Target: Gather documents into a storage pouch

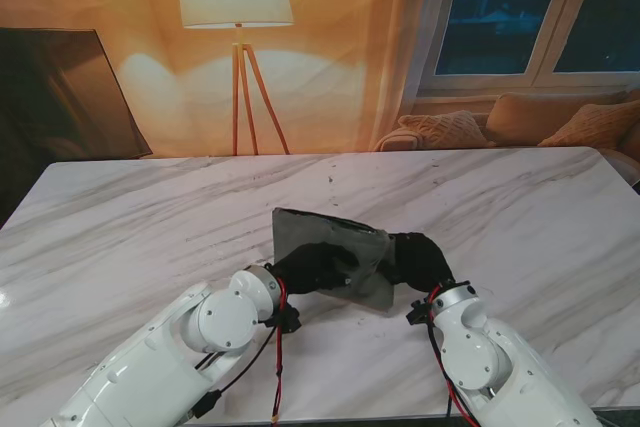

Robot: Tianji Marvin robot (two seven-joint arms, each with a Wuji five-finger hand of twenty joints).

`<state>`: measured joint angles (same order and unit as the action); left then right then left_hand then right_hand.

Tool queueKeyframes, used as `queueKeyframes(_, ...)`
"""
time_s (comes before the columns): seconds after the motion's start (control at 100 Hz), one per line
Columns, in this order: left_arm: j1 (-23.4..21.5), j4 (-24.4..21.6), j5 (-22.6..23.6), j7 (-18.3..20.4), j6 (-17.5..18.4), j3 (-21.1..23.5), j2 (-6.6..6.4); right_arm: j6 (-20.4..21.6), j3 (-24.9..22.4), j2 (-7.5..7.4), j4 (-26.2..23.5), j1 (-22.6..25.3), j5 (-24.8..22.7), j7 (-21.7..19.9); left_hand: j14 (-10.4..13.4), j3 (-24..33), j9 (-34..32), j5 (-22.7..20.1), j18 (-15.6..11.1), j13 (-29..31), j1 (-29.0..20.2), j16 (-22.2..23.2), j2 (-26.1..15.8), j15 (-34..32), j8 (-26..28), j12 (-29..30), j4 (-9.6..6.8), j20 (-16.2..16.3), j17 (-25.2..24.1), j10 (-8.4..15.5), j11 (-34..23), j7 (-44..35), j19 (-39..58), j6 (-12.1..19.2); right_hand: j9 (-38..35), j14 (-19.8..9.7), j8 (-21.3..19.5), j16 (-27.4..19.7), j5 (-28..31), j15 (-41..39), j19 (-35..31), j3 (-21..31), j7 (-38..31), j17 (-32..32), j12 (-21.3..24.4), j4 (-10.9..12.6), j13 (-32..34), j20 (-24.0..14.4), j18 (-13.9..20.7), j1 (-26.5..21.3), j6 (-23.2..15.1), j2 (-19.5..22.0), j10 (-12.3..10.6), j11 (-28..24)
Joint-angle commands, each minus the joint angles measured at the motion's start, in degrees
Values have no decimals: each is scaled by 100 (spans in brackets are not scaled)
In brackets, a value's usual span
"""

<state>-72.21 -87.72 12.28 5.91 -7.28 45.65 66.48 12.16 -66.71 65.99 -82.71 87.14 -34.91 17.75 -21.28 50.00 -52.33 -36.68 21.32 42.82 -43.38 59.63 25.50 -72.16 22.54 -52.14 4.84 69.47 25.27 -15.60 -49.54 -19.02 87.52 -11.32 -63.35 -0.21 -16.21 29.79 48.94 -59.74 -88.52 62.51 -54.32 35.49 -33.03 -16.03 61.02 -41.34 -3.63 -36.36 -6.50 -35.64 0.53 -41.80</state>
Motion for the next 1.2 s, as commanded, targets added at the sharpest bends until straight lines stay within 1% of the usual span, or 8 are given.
queueKeyframes(0.0,-1,10,-6,109,-10,-23,23,-21,17,30,-30,14,9,-53,-723,168,-239,179,-368,154,-186,-50,185,-207,-104,46,249,-156,265,66,-110,114,326,-45,-175,-118,-80,-54,285,-150,-232,228,-343,2,-3,-64,249,74,97,-72,-245,187,255,-109)
queueKeyframes(0.17,-1,37,-60,156,-41,-34,20,-24,21,33,-30,12,0,-35,-691,220,-275,155,-375,120,-499,-112,403,-135,-70,17,423,-259,228,68,67,-14,277,20,-163,-127,-86,-57,284,-160,-241,230,-342,7,-2,-64,251,78,101,-85,-237,192,258,-127)
queueKeyframes(0.44,4,153,-240,40,-82,-44,92,-43,29,32,-46,13,19,-57,-716,241,-161,40,-334,-64,-267,-220,384,127,-8,57,373,-377,31,9,324,-187,78,50,-155,-121,-100,-62,280,-168,-247,225,-346,5,4,-66,253,83,98,-82,-233,195,260,-146)
queueKeyframes(0.54,1,177,-263,-1,-89,-49,109,-36,30,36,-40,8,12,-34,-688,260,-93,66,-336,-157,-330,-263,493,251,5,64,411,-433,-73,4,440,-216,-31,92,-159,-127,-102,-64,281,-168,-251,227,-345,10,7,-65,252,85,98,-83,-232,194,259,-152)
queueKeyframes(0.66,-31,203,-310,-73,-96,-45,137,-32,27,36,-37,6,11,-33,-639,313,-100,130,-342,-251,-535,-329,673,430,10,-69,538,-551,-176,29,774,-247,-153,159,-154,-126,-105,-66,279,-171,-256,224,-343,9,11,-65,251,86,93,-83,-229,196,259,-156)
queueKeyframes(0.81,-47,222,-416,-98,-76,-43,159,-46,33,37,-39,7,24,-39,-621,310,-46,33,-342,-345,-627,-374,726,563,53,-62,585,-619,-282,13,1000,-355,-258,291,-150,-125,-107,-69,281,-173,-257,223,-343,9,16,-65,247,89,92,-84,-221,194,258,-161)
queueKeyframes(1.02,-9,267,-605,-63,-11,-77,185,-85,29,41,-61,18,40,-41,-638,277,-120,-33,-297,-278,-582,-371,681,557,111,-104,595,-634,-238,-13,979,-479,-242,353,-148,-124,-110,-72,276,-178,-259,220,-339,8,21,-65,250,93,92,-86,-219,199,263,-169)
queueKeyframes(1.19,42,338,-786,-55,45,-144,227,-90,27,45,-59,15,38,-20,-648,238,-319,-56,-243,-1,-509,-270,642,262,53,-199,582,-592,34,46,565,-402,-16,304,-149,-127,-115,-73,282,-183,-258,221,-343,5,23,-64,254,96,95,-90,-219,197,272,-175)
